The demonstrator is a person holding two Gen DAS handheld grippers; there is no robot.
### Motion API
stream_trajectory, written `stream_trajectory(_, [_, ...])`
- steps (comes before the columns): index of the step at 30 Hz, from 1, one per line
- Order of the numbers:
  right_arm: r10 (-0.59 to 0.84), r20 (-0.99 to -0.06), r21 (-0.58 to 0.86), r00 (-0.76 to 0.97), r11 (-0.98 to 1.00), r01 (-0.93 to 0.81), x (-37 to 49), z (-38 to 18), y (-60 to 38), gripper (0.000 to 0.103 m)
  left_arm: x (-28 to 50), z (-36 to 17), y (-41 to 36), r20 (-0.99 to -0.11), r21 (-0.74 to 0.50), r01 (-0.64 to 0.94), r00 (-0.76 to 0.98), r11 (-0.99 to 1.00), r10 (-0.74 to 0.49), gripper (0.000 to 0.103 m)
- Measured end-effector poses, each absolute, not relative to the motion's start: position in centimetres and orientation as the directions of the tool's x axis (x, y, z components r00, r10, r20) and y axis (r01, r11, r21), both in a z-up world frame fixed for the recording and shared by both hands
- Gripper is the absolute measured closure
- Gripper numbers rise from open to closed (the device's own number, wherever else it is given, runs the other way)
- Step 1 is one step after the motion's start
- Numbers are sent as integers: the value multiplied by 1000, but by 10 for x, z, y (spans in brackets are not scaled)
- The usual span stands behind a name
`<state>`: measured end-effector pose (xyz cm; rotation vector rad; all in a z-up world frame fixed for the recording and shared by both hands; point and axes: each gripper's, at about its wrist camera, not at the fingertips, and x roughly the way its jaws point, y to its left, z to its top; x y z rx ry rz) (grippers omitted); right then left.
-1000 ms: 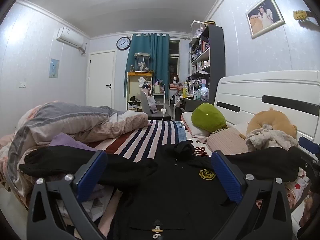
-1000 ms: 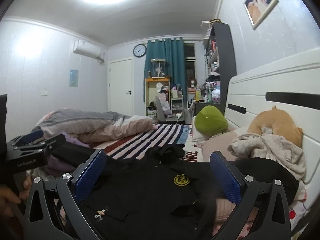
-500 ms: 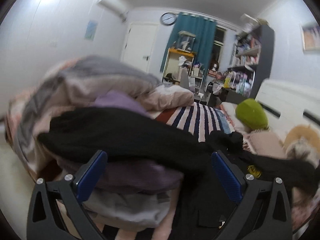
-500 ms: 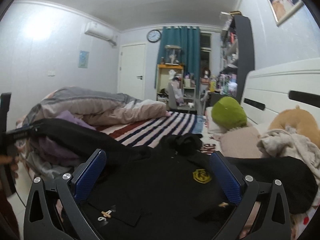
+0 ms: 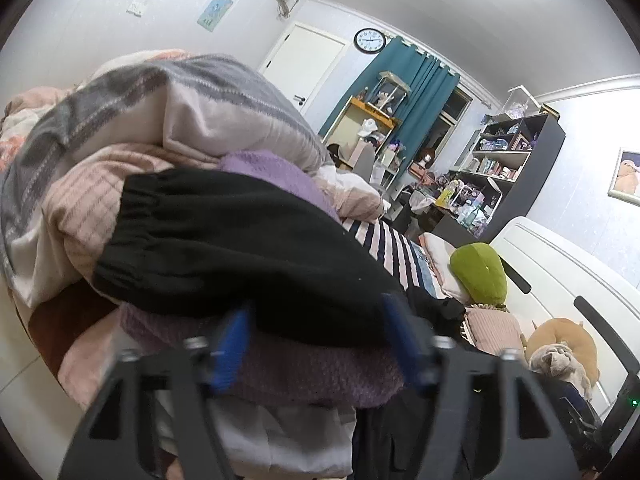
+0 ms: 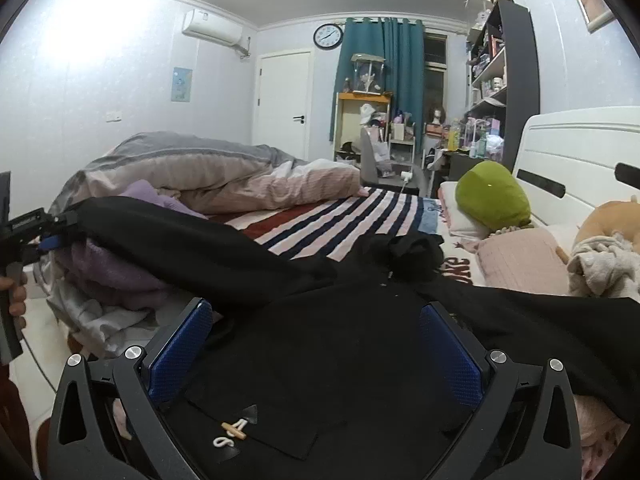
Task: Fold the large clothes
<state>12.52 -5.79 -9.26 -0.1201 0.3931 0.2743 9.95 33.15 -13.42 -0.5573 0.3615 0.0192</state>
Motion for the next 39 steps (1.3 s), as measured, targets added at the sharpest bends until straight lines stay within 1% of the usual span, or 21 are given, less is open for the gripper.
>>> stream_trajectory(1, [244, -395, -62, 885, 955, -291, 126, -93, -58, 0, 100, -132, 331, -336, -508, -112, 939, 854, -77, 68])
stream_trajectory(4, [244, -391, -68, 887, 954, -292, 125, -93, -62, 0, 102, -127, 326, -343, -492, -102, 936, 864, -85, 77])
stream_trajectory(6, [242, -385, -63, 891, 956, -287, 124, -92, -67, 0, 105, -124, 322, -346, -484, -109, 935, 869, -75, 94])
stream_trajectory(7, [243, -380, -56, 892, 957, -284, 123, -91, -71, 0, 104, -121, 320, -338, -490, -101, 938, 866, -81, 96])
stream_trajectory(9, [240, -376, -43, 895, 960, -276, 119, -90, -81, 0, 101, -113, 317, -301, -498, -81, 950, 863, -85, 98])
stream_trajectory(11, [233, -371, -33, 899, 964, -263, 116, -89, -91, 0, 100, -101, 307, -272, -477, -52, 958, 877, -91, 99])
stream_trajectory(14, [224, -360, -6, 906, 970, -242, 113, -87, -112, 0, 103, -82, 285, -232, -449, 21, 963, 893, -139, 99])
stream_trajectory(18, [209, -349, 30, 914, 977, -212, 109, -86, -140, 0, 111, -63, 240, -198, -420, 135, 951, 897, -236, 99])
stream_trajectory(22, [178, -340, 46, 923, 984, -173, 103, -85, -173, 0, 125, -63, 183, -209, -412, 268, 902, 871, -377, 99])
stream_trajectory(25, [152, -336, 53, 929, 988, -143, 98, -87, -201, 0, 138, -78, 126, -254, -406, 396, 817, 824, -518, 99])
stream_trajectory(28, [124, -341, 61, 932, 992, -110, 94, -92, -231, 0, 148, -108, 59, -338, -414, 523, 671, 745, -660, 99])
stream_trajectory(30, [103, -351, 68, 931, 994, -85, 93, -98, -250, 0, 156, -137, 19, -422, -432, 566, 561, 702, -712, 98])
stream_trajectory(32, [77, -358, 72, 930, 996, -54, 89, -104, -266, 0, 162, -170, -20, -543, -412, 567, 476, 713, -692, 98])
stream_trajectory(34, [56, -366, 80, 929, 996, -28, 86, -109, -282, 0, 167, -194, -42, -625, -411, 553, 408, 725, -665, 97])
stream_trajectory(35, [50, -371, 89, 927, 996, -18, 85, -112, -289, 0, 167, -205, -50, -653, -414, 545, 381, 729, -655, 96])
stream_trajectory(37, [45, -392, 114, 919, 993, 0, 84, -119, -301, 0, 173, -220, -50, -687, -424, 536, 335, 730, -645, 88])
stream_trajectory(39, [47, -408, 138, 912, 990, 11, 84, -126, -306, 0, 171, -219, -45, -681, -442, 528, 328, 725, -654, 73])
